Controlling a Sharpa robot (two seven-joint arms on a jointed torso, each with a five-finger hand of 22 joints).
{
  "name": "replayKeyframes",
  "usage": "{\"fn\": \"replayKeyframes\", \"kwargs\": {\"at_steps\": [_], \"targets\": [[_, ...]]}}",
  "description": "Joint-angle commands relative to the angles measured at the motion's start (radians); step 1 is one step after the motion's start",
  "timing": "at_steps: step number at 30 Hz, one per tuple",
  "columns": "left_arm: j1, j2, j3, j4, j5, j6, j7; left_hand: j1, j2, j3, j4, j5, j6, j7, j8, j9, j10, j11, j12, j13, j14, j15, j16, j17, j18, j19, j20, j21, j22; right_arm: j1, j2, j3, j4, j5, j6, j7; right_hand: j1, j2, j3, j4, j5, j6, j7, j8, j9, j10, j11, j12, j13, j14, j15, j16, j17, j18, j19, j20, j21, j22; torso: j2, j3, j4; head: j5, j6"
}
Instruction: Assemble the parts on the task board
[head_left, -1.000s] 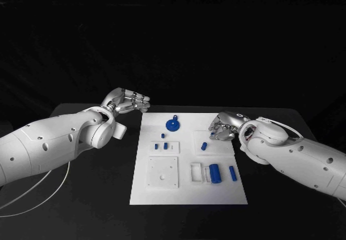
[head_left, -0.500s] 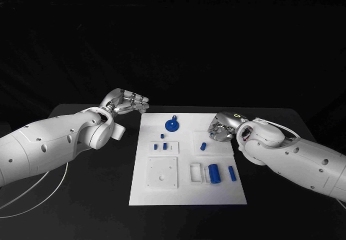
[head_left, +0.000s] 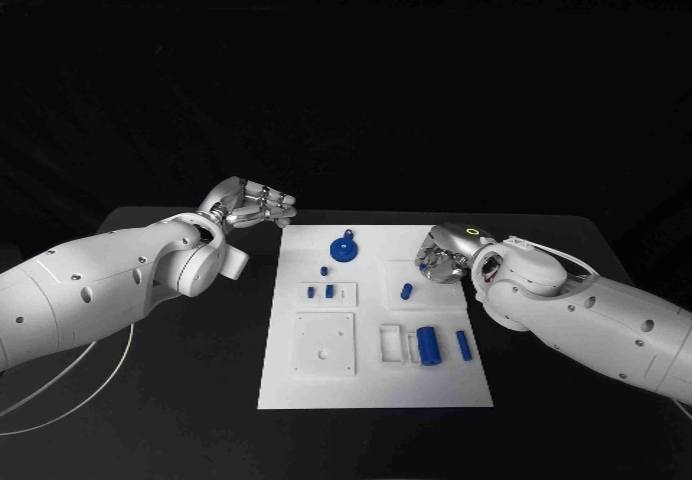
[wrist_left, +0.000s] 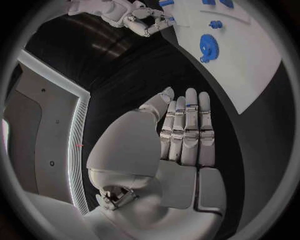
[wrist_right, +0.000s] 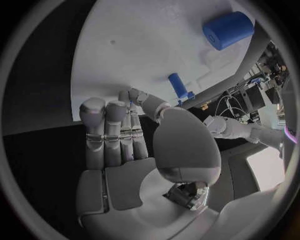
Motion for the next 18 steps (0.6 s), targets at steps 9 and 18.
{"fn": "replayKeyframes", "kwargs": {"at_steps": [9, 18], "targets": [[0.001, 0.005, 0.001, -0.008, 0.002, 0.014, -0.008, 0.002, -0.007, -0.002, 0.008, -0.003, -0.008, -0.001, -0.004, -0.001, -0.005, 0.001, -0.004, -0.001, -0.002, 0.004, 0.0, 0.003, -0.016, 0.002, 0.003, -0.001, -0.009, -0.002, 0.005, -0.001, 0.002, -0.024, -0.036, -0.014, 0.017, 0.024, 0.033, -0.006, -0.116, 0.007, 0.0, 0.004, 0.001, 0.016, 0.009, -0.034, -0.011, 0.005, -0.003, -0.008, 0.003, -0.008, 0.052, -0.006, 0.004, 0.072, -0.001, -0.0003, -0.0001, -0.001, 0.002], [0.001, 0.008, 0.001, -0.02, 0.008, 0.014, -0.01, 0.003, -0.007, -0.002, 0.009, -0.002, -0.009, -0.001, -0.004, -0.001, -0.006, 0.001, -0.004, -0.001, -0.001, 0.003, 0.002, 0.004, -0.017, 0.004, 0.002, 0.0, -0.009, 0.002, 0.002, 0.006, 0.009, -0.012, -0.037, -0.012, 0.015, 0.023, 0.032, -0.006, -0.116, 0.011, -0.001, 0.004, 0.0, 0.023, 0.007, -0.041, -0.014, 0.005, -0.004, -0.01, 0.006, -0.009, 0.051, -0.007, 0.005, 0.074, -0.001, -0.0008, -0.0001, -0.004, 0.004]]}}
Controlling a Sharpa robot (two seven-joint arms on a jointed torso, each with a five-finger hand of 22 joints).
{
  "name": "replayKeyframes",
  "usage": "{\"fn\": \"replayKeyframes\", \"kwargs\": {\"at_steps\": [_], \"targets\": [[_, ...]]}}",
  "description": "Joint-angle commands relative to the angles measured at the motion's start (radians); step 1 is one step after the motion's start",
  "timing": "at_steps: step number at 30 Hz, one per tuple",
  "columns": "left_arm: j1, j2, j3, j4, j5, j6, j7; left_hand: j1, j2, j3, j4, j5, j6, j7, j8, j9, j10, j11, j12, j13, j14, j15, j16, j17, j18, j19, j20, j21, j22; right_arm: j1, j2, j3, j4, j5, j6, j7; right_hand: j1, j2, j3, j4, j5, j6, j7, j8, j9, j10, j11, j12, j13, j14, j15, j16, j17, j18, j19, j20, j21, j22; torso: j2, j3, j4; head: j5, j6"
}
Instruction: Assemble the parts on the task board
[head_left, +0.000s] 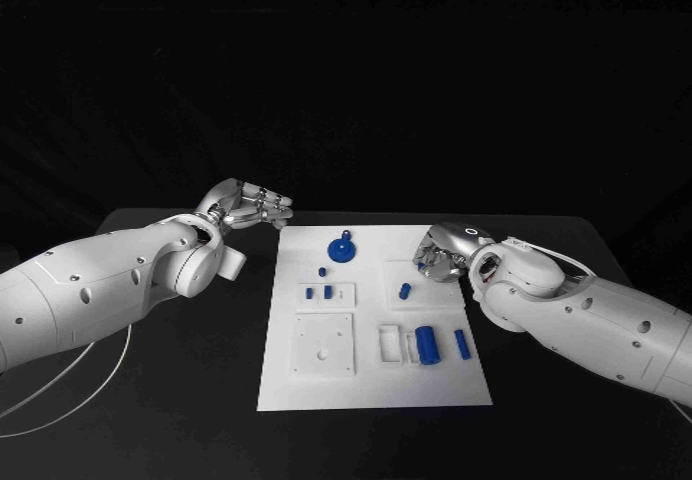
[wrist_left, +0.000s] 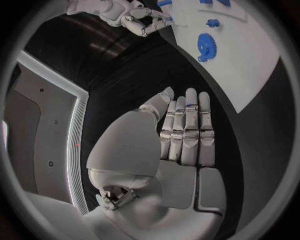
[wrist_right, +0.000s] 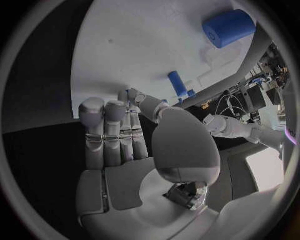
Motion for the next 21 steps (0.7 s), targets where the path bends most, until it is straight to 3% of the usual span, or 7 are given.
{"fn": "replayKeyframes", "kwargs": {"at_steps": [1, 15, 21], "targets": [[0.001, 0.004, 0.001, -0.005, 0.008, 0.012, 0.001, 0.003, -0.007, 0.0, 0.006, -0.002, -0.009, -0.001, -0.004, -0.001, -0.006, 0.001, -0.004, -0.001, -0.001, 0.003, 0.002, 0.001, -0.017, 0.004, 0.002, 0.0, -0.002, 0.005, 0.0, 0.005, 0.006, -0.003, -0.012, -0.001, -0.002, 0.005, 0.002, -0.001, -0.004, 0.008, 0.002, 0.004, -0.001, 0.007, -0.001, -0.004, -0.001, 0.005, -0.004, -0.006, 0.002, 0.0, 0.051, -0.007, 0.004, 0.074, -0.001, -0.0003, -0.0004, -0.001, 0.001], [0.001, 0.011, 0.001, -0.032, 0.029, 0.015, -0.004, 0.001, -0.008, 0.0, 0.008, -0.002, -0.011, 0.0, -0.004, -0.001, -0.01, 0.002, -0.004, -0.001, -0.001, 0.004, 0.002, 0.003, -0.017, 0.004, 0.002, -0.001, -0.003, 0.021, -0.014, 0.026, 0.034, 0.049, 0.013, 0.008, -0.004, 0.005, 0.0, -0.002, -0.003, 0.011, 0.002, 0.004, -0.001, 0.009, -0.002, -0.005, -0.001, 0.003, -0.005, -0.007, 0.002, 0.0, 0.05, -0.008, 0.003, 0.075, 0.0, -0.0005, 0.0, -0.001, 0.005], [0.001, 0.011, 0.001, -0.033, 0.033, 0.015, -0.005, 0.001, -0.008, 0.0, 0.008, -0.002, -0.011, 0.0, -0.004, -0.001, -0.01, 0.002, -0.004, -0.001, -0.001, 0.004, 0.002, 0.003, -0.017, 0.004, 0.002, -0.001, -0.003, 0.023, -0.023, 0.031, 0.082, 0.069, -0.004, 0.018, -0.004, 0.005, -0.001, -0.003, -0.003, 0.012, 0.001, 0.004, -0.002, 0.01, -0.002, -0.006, -0.002, 0.004, -0.006, -0.008, 0.003, 0.0, 0.051, -0.009, 0.001, 0.075, 0.001, 0.0009, -0.001, 0.015, 0.006]]}}
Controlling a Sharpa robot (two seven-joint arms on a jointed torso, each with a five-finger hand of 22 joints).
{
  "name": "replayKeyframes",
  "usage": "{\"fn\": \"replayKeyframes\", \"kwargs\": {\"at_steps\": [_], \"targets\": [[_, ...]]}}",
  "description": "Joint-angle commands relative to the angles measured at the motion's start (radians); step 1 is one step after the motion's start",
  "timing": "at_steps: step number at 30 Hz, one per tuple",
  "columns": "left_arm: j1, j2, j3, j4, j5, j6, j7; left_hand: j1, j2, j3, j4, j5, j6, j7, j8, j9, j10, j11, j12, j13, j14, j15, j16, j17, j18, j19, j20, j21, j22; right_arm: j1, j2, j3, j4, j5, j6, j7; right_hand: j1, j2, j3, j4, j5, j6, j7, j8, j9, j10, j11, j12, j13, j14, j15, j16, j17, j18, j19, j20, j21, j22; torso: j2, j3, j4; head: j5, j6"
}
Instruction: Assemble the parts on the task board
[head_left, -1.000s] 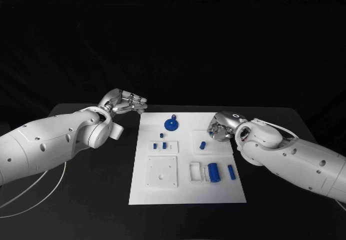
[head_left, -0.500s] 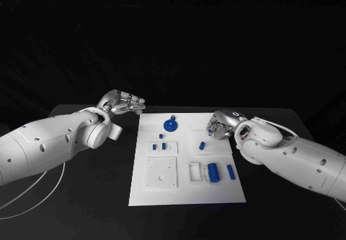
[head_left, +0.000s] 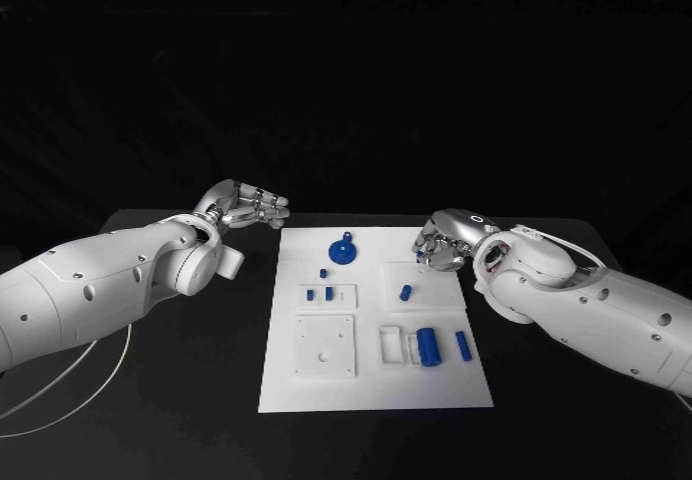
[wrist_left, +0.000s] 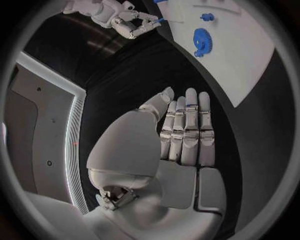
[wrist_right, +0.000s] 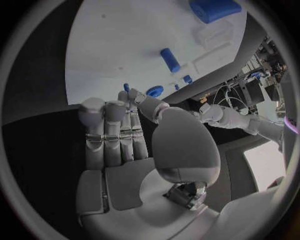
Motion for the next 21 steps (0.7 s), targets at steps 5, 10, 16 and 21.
{"fn": "replayKeyframes", "kwargs": {"at_steps": [5, 10, 16, 21], "targets": [[0.001, 0.002, 0.001, 0.01, 0.014, 0.007, 0.005, 0.002, -0.009, 0.0, 0.008, -0.002, -0.008, -0.003, -0.004, -0.001, -0.007, -0.001, -0.004, -0.001, -0.002, 0.004, 0.002, 0.002, -0.017, 0.004, 0.003, -0.001, -0.003, 0.001, 0.006, 0.002, 0.07, 0.026, -0.01, 0.02, -0.004, 0.005, -0.001, -0.003, -0.002, 0.008, -0.002, 0.004, 0.001, 0.007, 0.002, -0.006, -0.002, 0.004, -0.007, -0.004, 0.002, 0.004, 0.055, -0.006, 0.002, 0.075, 0.002, 0.0015, 0.0011, 0.018, 0.001], [0.001, 0.001, 0.001, 0.023, 0.013, 0.0, 0.009, 0.004, -0.009, 0.001, 0.007, 0.0, -0.008, -0.003, -0.004, -0.001, -0.007, -0.001, -0.004, -0.001, -0.001, 0.003, 0.003, 0.002, -0.016, 0.005, 0.002, -0.001, -0.003, -0.002, 0.019, 0.002, 0.126, 0.017, -0.022, 0.026, -0.003, 0.006, 0.0, -0.004, -0.002, 0.008, -0.002, 0.003, 0.0, 0.007, 0.002, -0.006, -0.001, 0.005, -0.008, -0.005, 0.002, 0.005, 0.055, -0.007, 0.002, 0.076, 0.001, 0.0003, 0.0007, 0.032, 0.0], [0.001, 0.002, 0.001, 0.033, 0.013, -0.006, 0.01, 0.004, -0.009, 0.001, 0.007, 0.0, -0.008, -0.003, -0.004, -0.001, -0.007, -0.001, -0.004, -0.001, -0.001, 0.003, 0.003, 0.002, -0.016, 0.005, 0.002, -0.001, -0.003, -0.012, 0.041, 0.002, 0.184, -0.007, -0.045, 0.034, -0.004, 0.006, 0.0, -0.005, -0.001, 0.008, -0.002, 0.003, 0.0, 0.007, 0.001, -0.006, -0.001, 0.005, -0.008, -0.005, 0.002, 0.005, 0.056, -0.007, 0.005, 0.076, 0.001, -0.0012, 0.0002, 0.057, -0.006], [0.001, 0.004, 0.001, 0.042, 0.013, -0.008, 0.01, 0.004, -0.009, 0.001, 0.007, 0.0, -0.008, -0.003, -0.004, -0.001, -0.007, -0.001, -0.004, -0.001, -0.001, 0.003, 0.003, 0.002, -0.016, 0.005, 0.002, -0.001, -0.003, -0.025, 0.058, -0.005, 0.22, -0.021, -0.057, 0.038, -0.004, 0.006, 0.0, -0.005, -0.001, 0.008, -0.002, 0.003, 0.0, 0.007, 0.001, -0.006, -0.001, 0.005, -0.008, -0.005, 0.002, 0.005, 0.056, -0.007, 0.005, 0.077, 0.001, -0.0007, 0.0008, 0.077, -0.011]]}}
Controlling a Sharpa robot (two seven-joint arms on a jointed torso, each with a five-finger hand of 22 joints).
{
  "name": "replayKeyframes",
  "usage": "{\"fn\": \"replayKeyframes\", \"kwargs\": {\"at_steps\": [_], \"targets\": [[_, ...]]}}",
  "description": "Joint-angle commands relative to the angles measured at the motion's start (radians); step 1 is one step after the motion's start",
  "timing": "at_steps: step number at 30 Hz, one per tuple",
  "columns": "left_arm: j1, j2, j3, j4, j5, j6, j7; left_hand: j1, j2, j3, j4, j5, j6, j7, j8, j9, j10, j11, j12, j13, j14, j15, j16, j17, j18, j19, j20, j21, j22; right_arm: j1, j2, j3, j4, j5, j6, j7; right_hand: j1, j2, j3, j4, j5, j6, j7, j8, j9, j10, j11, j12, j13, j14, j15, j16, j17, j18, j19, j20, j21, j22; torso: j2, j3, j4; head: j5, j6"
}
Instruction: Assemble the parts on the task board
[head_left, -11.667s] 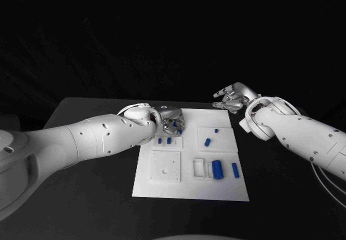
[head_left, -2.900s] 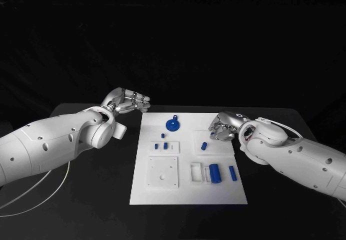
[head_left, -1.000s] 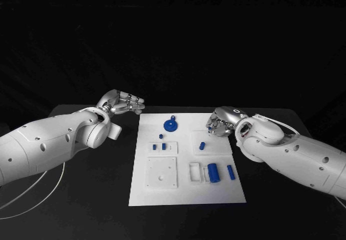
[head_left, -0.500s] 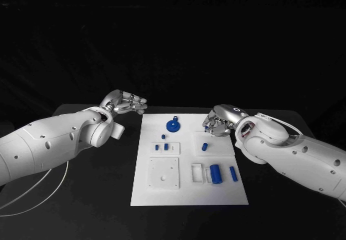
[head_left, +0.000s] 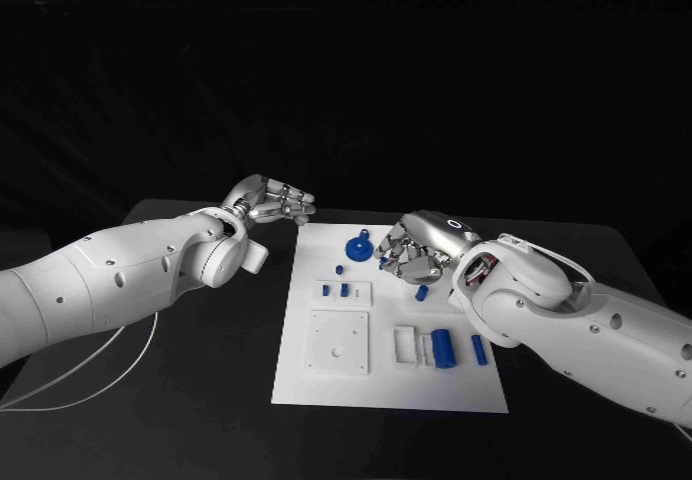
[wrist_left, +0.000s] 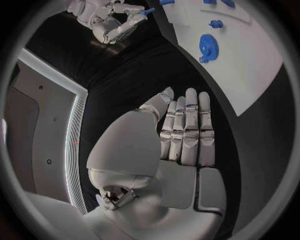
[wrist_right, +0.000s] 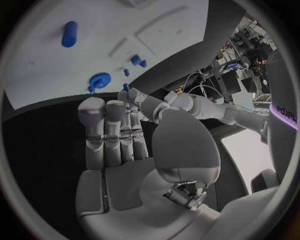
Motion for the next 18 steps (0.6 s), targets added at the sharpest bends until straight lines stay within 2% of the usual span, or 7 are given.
{"fn": "replayKeyframes", "kwargs": {"at_steps": [1, 9, 13, 18], "targets": [[0.001, 0.003, 0.001, 0.009, 0.007, -0.005, 0.01, 0.004, -0.009, 0.001, 0.002, 0.0, -0.005, 0.001, -0.004, -0.001, -0.007, -0.001, -0.004, -0.001, -0.001, 0.003, 0.003, 0.001, -0.016, 0.005, 0.002, -0.001, -0.001, -0.009, 0.008, -0.007, 0.019, -0.032, -0.026, 0.018, -0.005, 0.007, -0.001, -0.005, -0.001, 0.006, 0.001, 0.004, 0.002, 0.008, 0.001, -0.006, 0.001, 0.001, -0.007, -0.006, 0.001, 0.009, 0.056, -0.008, 0.006, 0.077, 0.0, -0.0001, 0.0003, 0.019, -0.005], [0.001, 0.004, 0.001, 0.02, 0.007, -0.007, 0.011, 0.007, -0.009, 0.001, -0.001, 0.001, -0.004, 0.001, -0.004, -0.001, -0.007, -0.001, -0.004, -0.001, -0.002, 0.003, 0.003, 0.002, -0.016, 0.004, 0.002, 0.0, 0.003, -0.043, 0.036, -0.028, 0.032, -0.078, -0.053, 0.022, -0.004, 0.007, 0.0, -0.007, -0.001, 0.006, 0.001, 0.004, 0.002, 0.008, 0.001, -0.006, 0.001, 0.002, -0.007, -0.006, 0.002, 0.01, 0.057, -0.008, 0.008, 0.077, 0.0, 0.0009, 0.0003, 0.055, -0.017], [0.001, 0.005, 0.001, 0.023, 0.007, -0.006, 0.011, 0.007, -0.009, 0.001, -0.001, 0.001, -0.004, 0.001, -0.004, -0.001, -0.007, -0.001, -0.004, -0.001, -0.002, 0.003, 0.003, 0.002, -0.016, 0.004, 0.002, 0.0, 0.003, -0.065, 0.048, -0.032, 0.027, -0.097, -0.066, 0.025, -0.004, 0.007, 0.0, -0.007, -0.001, 0.007, 0.001, 0.004, 0.002, 0.009, 0.001, -0.006, 0.001, 0.002, -0.007, -0.006, 0.002, 0.01, 0.057, -0.008, 0.008, 0.077, -0.001, 0.0015, 0.0, 0.069, -0.022], [0.001, 0.006, 0.001, 0.025, 0.007, -0.005, 0.011, 0.007, -0.009, 0.001, -0.001, 0.001, -0.004, 0.001, -0.004, -0.001, -0.007, -0.001, -0.004, -0.001, -0.002, 0.003, 0.003, 0.002, -0.016, 0.004, 0.002, 0.0, 0.003, -0.087, 0.058, -0.034, 0.016, -0.112, -0.077, 0.028, -0.005, 0.006, 0.001, -0.008, -0.001, 0.007, 0.001, 0.004, 0.002, 0.009, 0.001, -0.006, 0.001, 0.002, -0.008, -0.006, 0.002, 0.01, 0.057, -0.008, 0.009, 0.078, 0.0, 0.0009, -0.0001, 0.081, -0.027]]}}
